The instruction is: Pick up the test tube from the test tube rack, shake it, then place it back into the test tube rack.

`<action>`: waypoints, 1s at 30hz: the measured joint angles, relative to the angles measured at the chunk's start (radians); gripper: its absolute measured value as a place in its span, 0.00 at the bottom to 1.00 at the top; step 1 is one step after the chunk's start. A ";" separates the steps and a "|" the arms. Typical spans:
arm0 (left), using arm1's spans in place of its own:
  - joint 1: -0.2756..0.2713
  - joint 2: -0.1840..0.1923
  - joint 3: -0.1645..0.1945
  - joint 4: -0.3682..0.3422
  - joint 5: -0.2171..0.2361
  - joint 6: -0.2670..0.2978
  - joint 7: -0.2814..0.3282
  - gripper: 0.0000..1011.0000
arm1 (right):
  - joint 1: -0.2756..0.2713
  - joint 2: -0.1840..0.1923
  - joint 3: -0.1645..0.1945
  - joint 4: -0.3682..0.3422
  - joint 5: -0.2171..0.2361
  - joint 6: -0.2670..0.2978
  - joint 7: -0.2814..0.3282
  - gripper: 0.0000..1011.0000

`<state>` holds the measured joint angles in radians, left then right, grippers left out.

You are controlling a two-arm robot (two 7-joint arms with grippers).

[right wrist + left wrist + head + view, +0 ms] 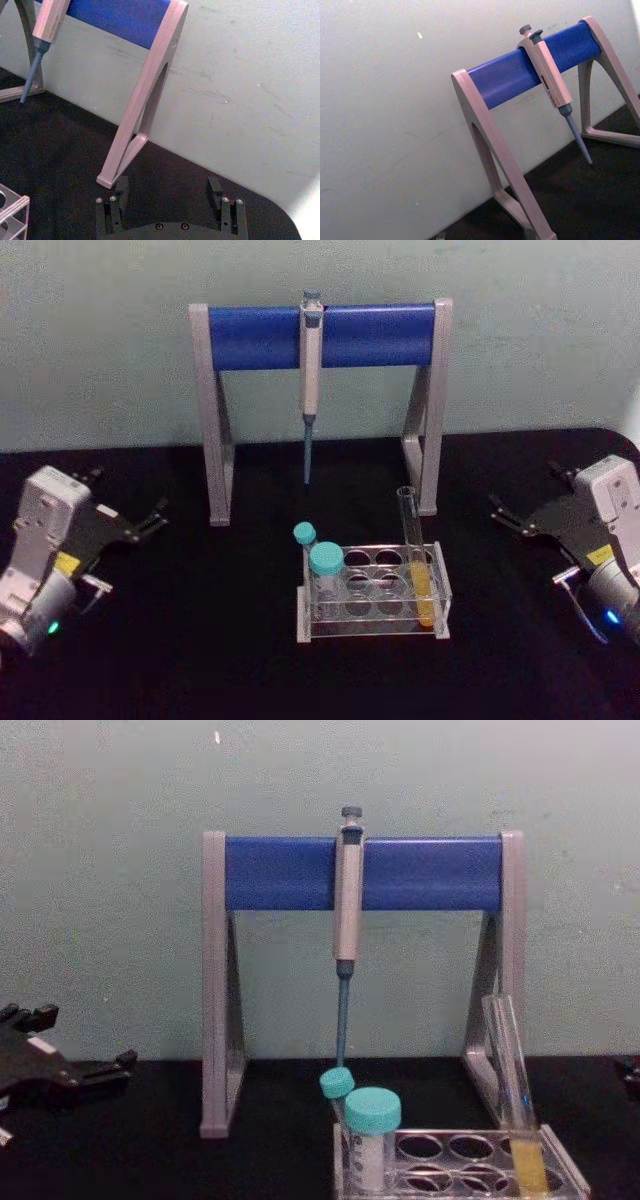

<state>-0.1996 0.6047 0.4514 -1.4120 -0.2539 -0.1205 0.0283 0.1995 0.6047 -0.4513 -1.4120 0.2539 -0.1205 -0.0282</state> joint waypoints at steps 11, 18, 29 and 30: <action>0.000 0.000 0.000 0.000 0.000 0.000 0.000 0.99 | -0.021 -0.004 0.036 -0.011 -0.013 -0.038 0.026 0.99; 0.000 0.000 0.000 0.000 0.000 0.000 0.000 0.99 | -0.067 0.034 0.075 -0.084 0.016 -0.073 0.093 0.99; 0.000 0.000 0.000 0.000 0.000 0.000 0.000 0.99 | -0.144 0.085 0.134 -0.172 0.209 -0.206 0.330 0.99; 0.000 0.000 0.000 0.000 0.000 0.000 0.000 0.99 | -0.148 0.088 0.136 -0.177 0.220 -0.211 0.348 0.99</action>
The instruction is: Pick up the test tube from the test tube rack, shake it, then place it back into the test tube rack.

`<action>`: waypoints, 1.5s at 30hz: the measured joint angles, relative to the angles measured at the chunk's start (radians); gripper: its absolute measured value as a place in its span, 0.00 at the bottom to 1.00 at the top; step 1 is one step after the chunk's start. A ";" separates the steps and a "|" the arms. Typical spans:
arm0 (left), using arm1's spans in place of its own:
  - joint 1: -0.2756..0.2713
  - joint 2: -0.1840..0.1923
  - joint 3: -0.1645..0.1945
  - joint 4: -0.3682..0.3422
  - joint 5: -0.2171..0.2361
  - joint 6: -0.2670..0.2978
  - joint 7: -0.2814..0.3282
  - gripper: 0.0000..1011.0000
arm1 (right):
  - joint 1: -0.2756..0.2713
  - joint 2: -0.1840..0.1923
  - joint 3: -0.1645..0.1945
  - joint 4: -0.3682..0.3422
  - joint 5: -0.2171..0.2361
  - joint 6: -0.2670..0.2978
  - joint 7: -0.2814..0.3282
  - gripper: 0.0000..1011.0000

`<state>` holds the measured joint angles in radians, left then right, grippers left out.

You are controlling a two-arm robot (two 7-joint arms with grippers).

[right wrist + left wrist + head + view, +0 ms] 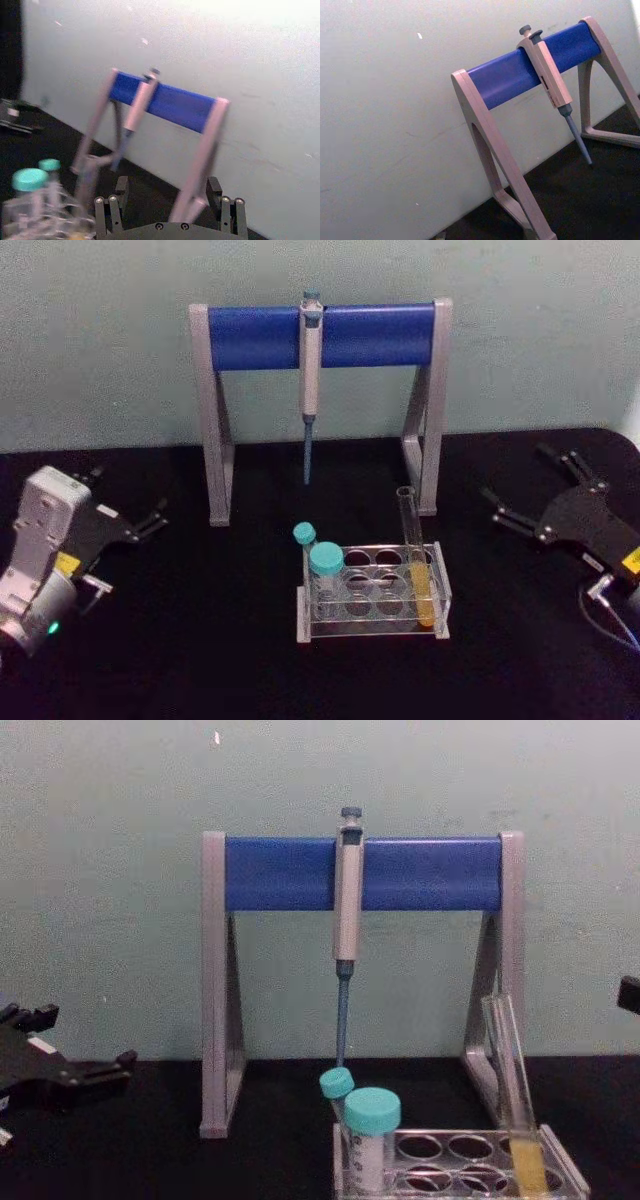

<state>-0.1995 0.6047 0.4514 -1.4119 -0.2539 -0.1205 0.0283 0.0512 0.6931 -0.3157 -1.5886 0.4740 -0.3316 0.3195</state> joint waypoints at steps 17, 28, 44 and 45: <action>0.000 0.000 0.000 0.000 0.000 0.000 0.000 0.99 | 0.055 -0.039 -0.049 0.039 0.095 0.042 0.242 0.99; 0.000 0.000 0.000 0.000 0.000 0.000 0.000 0.99 | 0.119 -0.085 -0.078 0.096 0.083 0.148 0.284 0.99; 0.000 0.000 0.000 0.000 0.000 0.000 0.000 0.99 | 0.192 -0.092 -0.100 0.127 0.085 0.316 0.322 0.99; 0.000 0.000 0.000 0.000 0.000 0.000 0.000 0.99 | 0.194 -0.092 -0.102 0.128 0.085 0.320 0.323 0.99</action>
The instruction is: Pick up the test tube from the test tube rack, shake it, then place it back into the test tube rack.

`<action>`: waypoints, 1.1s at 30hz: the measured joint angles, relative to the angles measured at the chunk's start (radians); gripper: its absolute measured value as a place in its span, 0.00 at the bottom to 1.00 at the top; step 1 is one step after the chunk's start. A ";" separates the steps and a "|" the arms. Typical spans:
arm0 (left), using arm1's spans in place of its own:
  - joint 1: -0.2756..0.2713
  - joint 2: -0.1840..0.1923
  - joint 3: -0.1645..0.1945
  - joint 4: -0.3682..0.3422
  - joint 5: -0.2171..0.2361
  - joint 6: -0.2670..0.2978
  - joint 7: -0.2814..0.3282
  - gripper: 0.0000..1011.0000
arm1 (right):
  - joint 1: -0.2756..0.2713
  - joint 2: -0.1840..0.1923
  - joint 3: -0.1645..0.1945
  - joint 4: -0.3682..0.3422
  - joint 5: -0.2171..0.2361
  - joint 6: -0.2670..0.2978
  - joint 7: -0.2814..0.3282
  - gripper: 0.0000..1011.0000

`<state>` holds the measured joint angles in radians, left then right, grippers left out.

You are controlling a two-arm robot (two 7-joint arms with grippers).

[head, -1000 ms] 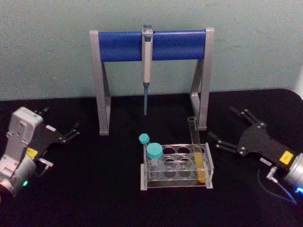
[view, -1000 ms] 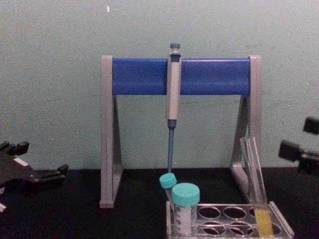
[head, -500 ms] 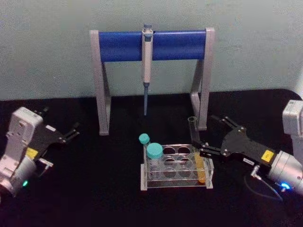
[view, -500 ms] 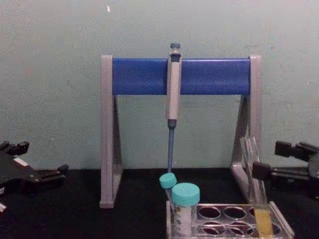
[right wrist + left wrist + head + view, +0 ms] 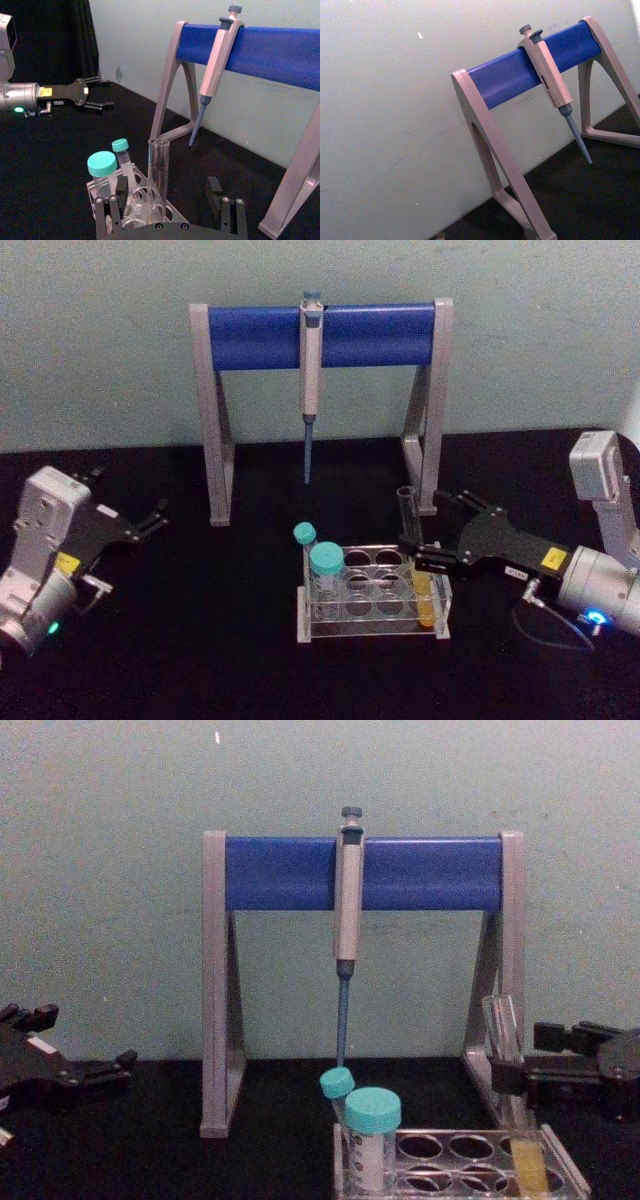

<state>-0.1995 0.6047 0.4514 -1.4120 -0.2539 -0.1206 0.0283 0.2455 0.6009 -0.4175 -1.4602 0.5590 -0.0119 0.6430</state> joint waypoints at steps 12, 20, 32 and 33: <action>0.000 0.000 0.000 0.000 0.000 0.000 0.000 0.99 | 0.037 -0.001 -0.033 0.024 0.003 0.039 0.020 0.99; 0.000 0.000 0.000 0.000 0.000 0.000 0.000 0.99 | 0.052 -0.004 -0.045 0.038 0.005 0.050 0.022 0.99; 0.000 0.000 0.000 0.000 0.000 0.000 0.000 0.99 | 0.069 -0.010 -0.058 0.059 0.007 0.053 0.022 0.99; 0.000 0.000 0.000 0.000 0.000 0.000 0.000 0.99 | 0.070 -0.011 -0.058 0.061 0.007 0.054 0.020 0.99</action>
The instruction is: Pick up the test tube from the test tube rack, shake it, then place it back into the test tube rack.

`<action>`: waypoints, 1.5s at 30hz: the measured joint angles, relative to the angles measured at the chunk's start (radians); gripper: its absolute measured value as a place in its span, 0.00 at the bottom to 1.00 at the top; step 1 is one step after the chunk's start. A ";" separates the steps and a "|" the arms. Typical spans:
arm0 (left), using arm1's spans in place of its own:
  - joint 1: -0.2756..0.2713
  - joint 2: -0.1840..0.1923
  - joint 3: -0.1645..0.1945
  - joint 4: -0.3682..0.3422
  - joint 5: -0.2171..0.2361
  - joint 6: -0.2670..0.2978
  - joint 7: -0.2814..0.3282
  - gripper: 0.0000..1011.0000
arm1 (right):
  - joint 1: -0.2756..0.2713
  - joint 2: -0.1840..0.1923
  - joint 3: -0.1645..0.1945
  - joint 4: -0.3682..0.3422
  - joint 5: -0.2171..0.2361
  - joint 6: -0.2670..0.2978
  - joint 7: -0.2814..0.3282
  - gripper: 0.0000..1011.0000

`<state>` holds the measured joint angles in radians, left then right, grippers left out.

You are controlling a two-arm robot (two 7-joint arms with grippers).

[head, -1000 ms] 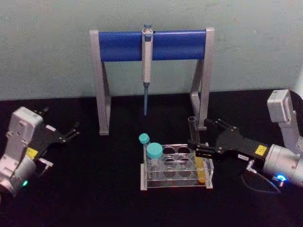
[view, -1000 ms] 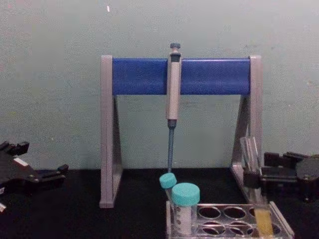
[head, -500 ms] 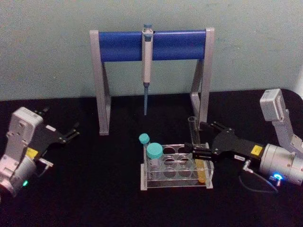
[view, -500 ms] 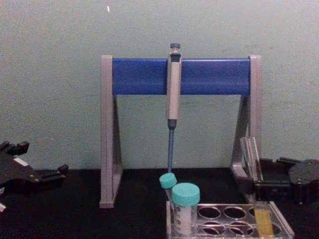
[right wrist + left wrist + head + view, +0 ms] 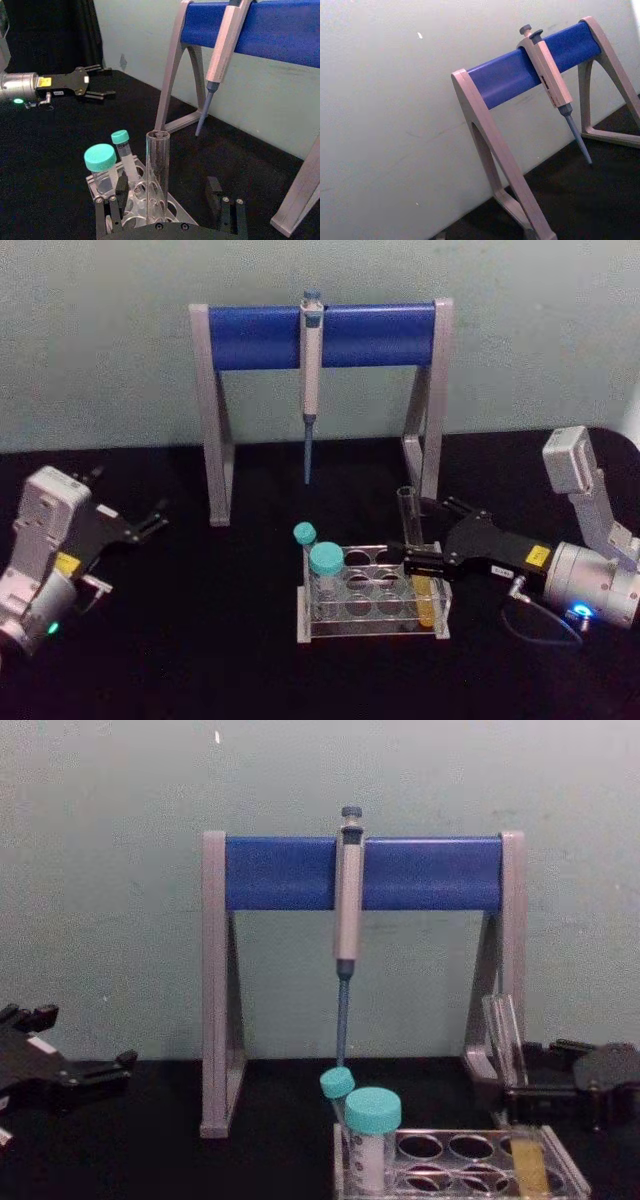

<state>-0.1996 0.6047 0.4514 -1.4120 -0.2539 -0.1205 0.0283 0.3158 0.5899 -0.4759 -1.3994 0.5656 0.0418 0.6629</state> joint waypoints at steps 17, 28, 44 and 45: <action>0.000 0.000 0.000 0.000 0.000 0.000 0.000 0.99 | -0.001 0.001 0.001 -0.002 0.000 0.000 0.000 0.99; 0.000 0.000 0.000 0.000 0.000 0.000 0.000 0.99 | -0.002 0.002 0.002 -0.003 0.000 -0.001 0.001 0.83; 0.000 0.000 0.000 0.000 0.000 0.000 0.000 0.99 | -0.002 0.002 0.002 -0.004 0.000 -0.002 0.001 0.32; 0.000 0.000 0.000 0.000 0.000 0.000 0.000 0.99 | -0.002 0.002 0.002 -0.004 0.000 -0.002 0.001 0.31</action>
<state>-0.1995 0.6047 0.4514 -1.4120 -0.2539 -0.1205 0.0283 0.3136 0.5914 -0.4740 -1.4029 0.5651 0.0401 0.6636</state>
